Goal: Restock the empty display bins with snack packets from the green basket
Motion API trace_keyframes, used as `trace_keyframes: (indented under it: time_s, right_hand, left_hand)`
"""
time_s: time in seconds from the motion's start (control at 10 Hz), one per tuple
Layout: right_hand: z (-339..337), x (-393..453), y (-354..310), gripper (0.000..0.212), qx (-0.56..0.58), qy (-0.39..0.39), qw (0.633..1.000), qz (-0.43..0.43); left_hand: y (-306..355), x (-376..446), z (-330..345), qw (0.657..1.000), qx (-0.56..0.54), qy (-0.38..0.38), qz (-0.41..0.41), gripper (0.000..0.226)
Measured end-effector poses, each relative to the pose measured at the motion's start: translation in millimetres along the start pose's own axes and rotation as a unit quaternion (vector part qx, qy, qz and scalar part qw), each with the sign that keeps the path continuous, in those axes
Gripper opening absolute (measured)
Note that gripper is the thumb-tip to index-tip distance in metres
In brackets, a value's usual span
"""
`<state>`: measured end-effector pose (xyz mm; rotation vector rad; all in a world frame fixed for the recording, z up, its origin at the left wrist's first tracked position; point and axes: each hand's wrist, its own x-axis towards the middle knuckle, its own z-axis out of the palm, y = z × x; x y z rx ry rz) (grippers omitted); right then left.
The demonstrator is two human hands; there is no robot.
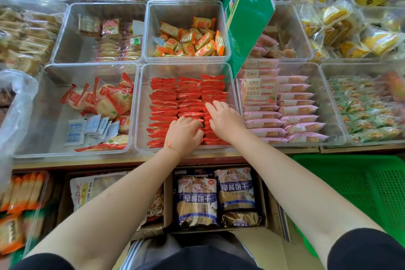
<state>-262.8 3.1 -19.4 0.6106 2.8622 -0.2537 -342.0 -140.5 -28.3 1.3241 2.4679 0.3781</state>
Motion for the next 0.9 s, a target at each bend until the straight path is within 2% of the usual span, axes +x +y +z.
trace_keyframes:
  time_s: [0.1, 0.2, 0.4, 0.5, 0.6, 0.7, 0.8, 0.9]
  right_hand:
    - [15.0, 3.1, -1.2, 0.055, 0.008, -0.054, 0.998, 0.007]
    - [21.2, 4.5, 1.9, 0.052, 0.003, -0.067, 0.997, 0.033]
    - [20.4, 18.1, -2.6, 0.061, 0.024, -0.070, 0.994, 0.086]
    - [10.4, 21.9, -7.0, 0.050, 0.019, 0.017, 0.995, 0.097]
    - [7.3, 27.0, -5.8, 0.057, 0.036, 0.033, 0.994, 0.093]
    - [9.6, 34.4, -2.7, 0.065, 0.063, -0.050, 0.993, 0.090]
    - [6.8, 37.0, -2.7, 0.060, 0.094, -0.042, 0.991, 0.090]
    - [-16.4, 26.2, -3.9, 0.050, 0.195, 0.074, 0.974, 0.092]
  left_hand:
    - [-11.1, -0.7, 5.6, 0.998, 0.026, -0.037, -0.043, 0.054]
    - [-15.9, 4.1, 5.7, 0.993, 0.036, -0.091, -0.068, 0.062]
    - [-17.0, 6.9, 4.2, 0.988, 0.036, -0.128, -0.082, 0.066]
    - [-18.4, 8.5, 1.3, 0.993, 0.026, -0.085, -0.082, 0.064]
    - [-26.3, 15.8, -1.9, 0.994, 0.031, -0.069, -0.085, 0.066]
    - [-33.7, 24.1, -5.9, 0.987, 0.038, -0.123, -0.097, 0.068]
    - [-36.9, 29.8, -13.0, 0.991, 0.019, -0.102, -0.088, 0.067]
    - [-34.6, 26.3, -38.1, 0.993, -0.090, 0.039, -0.070, 0.058]
